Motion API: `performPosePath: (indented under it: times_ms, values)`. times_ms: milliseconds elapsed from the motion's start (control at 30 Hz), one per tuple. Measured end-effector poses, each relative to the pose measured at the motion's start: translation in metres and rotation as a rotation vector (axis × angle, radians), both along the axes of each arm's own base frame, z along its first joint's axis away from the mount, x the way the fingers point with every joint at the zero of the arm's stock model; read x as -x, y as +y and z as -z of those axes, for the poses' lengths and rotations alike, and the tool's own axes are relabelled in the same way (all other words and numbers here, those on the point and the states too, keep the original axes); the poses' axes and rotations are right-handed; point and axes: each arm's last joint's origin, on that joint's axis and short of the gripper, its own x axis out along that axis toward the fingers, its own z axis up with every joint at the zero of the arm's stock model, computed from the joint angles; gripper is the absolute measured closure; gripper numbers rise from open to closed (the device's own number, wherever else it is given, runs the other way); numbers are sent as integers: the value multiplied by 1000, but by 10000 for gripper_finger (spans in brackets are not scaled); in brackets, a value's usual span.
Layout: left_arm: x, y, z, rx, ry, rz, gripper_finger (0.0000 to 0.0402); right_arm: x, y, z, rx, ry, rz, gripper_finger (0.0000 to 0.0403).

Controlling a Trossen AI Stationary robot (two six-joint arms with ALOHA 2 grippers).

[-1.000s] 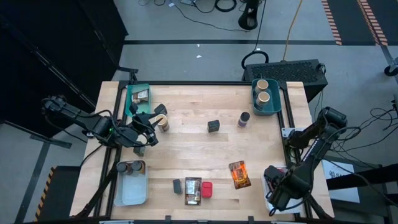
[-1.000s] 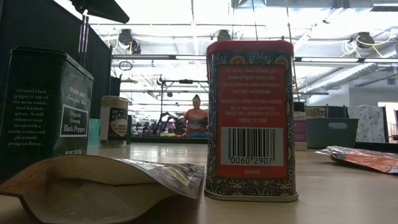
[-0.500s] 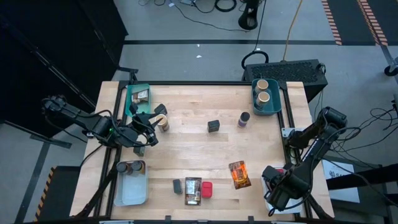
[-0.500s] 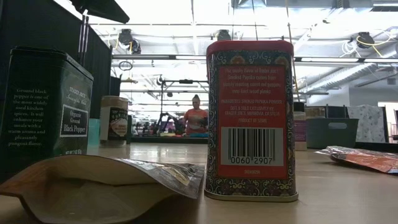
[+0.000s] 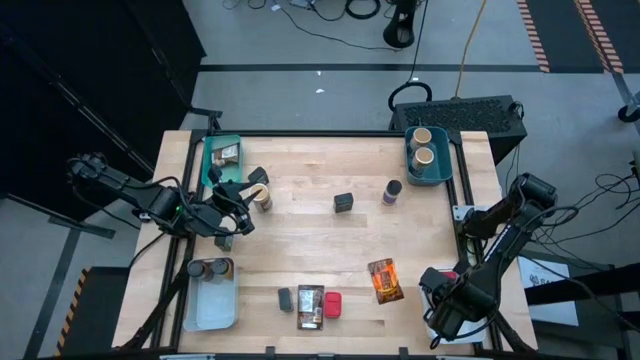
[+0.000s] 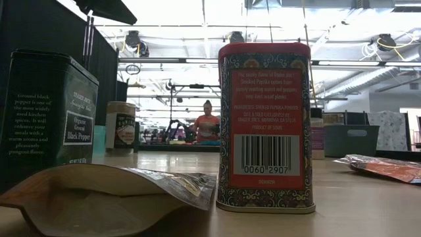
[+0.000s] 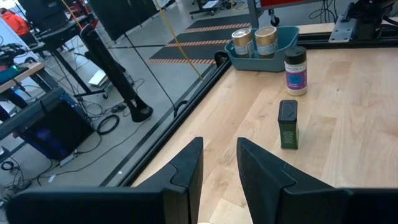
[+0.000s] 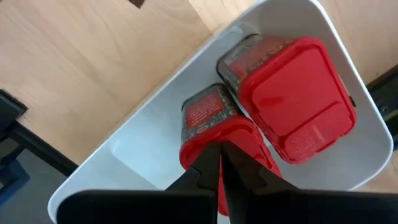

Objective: Sort spices by type
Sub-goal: Put the top red seasoning can into the white bin, then put the purple seasoning bottle into the gray bin

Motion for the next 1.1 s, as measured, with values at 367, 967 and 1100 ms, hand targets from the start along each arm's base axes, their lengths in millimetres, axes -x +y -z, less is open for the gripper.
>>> performPosePath:
  times_ms: [367, 967, 1100]
  values:
    - [0, 0, 0, 0, 0, 0, 301, -1, 3, 1, -24, -13, -38, 403]
    - [0, 0, 0, 0, 0, -1, 301, 0, 2, -27, 12, 30, -109, 403]
    - [0, 0, 0, 0, 0, 0, 301, 2, 0, -39, 35, 66, -95, 403]
